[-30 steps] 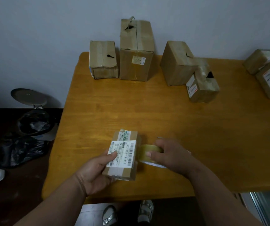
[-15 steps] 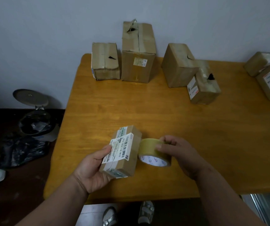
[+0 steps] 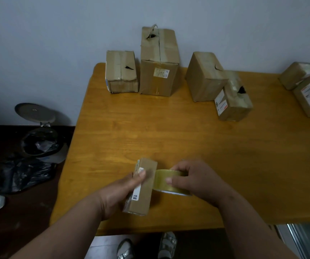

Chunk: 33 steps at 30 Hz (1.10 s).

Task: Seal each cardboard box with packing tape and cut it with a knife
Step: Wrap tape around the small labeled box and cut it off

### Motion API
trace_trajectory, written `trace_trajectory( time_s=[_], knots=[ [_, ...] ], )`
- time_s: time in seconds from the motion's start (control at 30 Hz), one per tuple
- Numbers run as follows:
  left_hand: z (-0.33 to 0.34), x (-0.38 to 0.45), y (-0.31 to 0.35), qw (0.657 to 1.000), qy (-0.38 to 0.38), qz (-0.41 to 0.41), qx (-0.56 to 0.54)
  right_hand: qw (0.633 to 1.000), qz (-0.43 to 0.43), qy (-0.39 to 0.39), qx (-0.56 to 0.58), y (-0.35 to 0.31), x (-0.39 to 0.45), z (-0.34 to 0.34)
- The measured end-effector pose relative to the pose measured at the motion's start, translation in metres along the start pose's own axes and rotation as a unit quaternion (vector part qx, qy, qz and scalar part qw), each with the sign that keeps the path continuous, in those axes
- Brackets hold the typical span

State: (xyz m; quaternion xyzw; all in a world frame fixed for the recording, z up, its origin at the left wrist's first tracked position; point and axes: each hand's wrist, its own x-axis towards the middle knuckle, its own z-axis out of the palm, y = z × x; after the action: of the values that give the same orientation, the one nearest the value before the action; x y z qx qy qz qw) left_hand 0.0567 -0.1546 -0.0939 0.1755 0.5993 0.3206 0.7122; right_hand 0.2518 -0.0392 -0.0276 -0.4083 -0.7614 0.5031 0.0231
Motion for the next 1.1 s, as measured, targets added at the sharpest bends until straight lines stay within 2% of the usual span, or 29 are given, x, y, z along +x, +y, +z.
trace_trajectory(
  time_s=[0.1, 0.27, 0.33, 0.4, 0.5, 0.67, 0.8, 0.97, 1.1],
  knots=[
    [-0.001, 0.003, -0.005, 0.999, 0.012, 0.03, -0.01, 0.999, -0.029, 0.005, -0.021, -0.005, 0.002, 0.005],
    [-0.007, 0.001, -0.01, 0.991, 0.032, 0.083, -0.104, 0.991, -0.016, -0.004, 0.13, 0.0, 0.0, -0.004],
    [-0.011, 0.0, -0.01, 0.988, 0.032, 0.105, -0.108, 0.99, -0.021, -0.023, 0.14, 0.001, -0.002, -0.005],
    [-0.012, -0.002, -0.008, 0.985, 0.031, 0.122, -0.118, 0.993, -0.024, -0.025, 0.112, 0.003, -0.003, -0.005],
    [-0.015, -0.003, -0.008, 0.98, 0.016, 0.14, -0.138, 1.0, -0.014, -0.012, 0.01, 0.012, -0.001, -0.008],
    [-0.009, -0.003, -0.013, 0.973, -0.061, 0.128, -0.182, 0.995, 0.024, -0.034, -0.086, 0.02, 0.005, -0.002],
    [0.003, -0.003, -0.014, 0.951, -0.137, 0.102, -0.258, 0.986, 0.05, -0.066, -0.143, 0.017, 0.017, 0.004],
    [0.007, -0.001, -0.008, 0.943, -0.15, 0.059, -0.292, 0.98, 0.028, -0.023, -0.195, 0.016, 0.023, 0.008],
    [0.003, -0.001, -0.008, 0.964, -0.129, 0.04, -0.229, 0.967, 0.038, 0.004, -0.253, 0.016, 0.019, 0.011]
  ],
)
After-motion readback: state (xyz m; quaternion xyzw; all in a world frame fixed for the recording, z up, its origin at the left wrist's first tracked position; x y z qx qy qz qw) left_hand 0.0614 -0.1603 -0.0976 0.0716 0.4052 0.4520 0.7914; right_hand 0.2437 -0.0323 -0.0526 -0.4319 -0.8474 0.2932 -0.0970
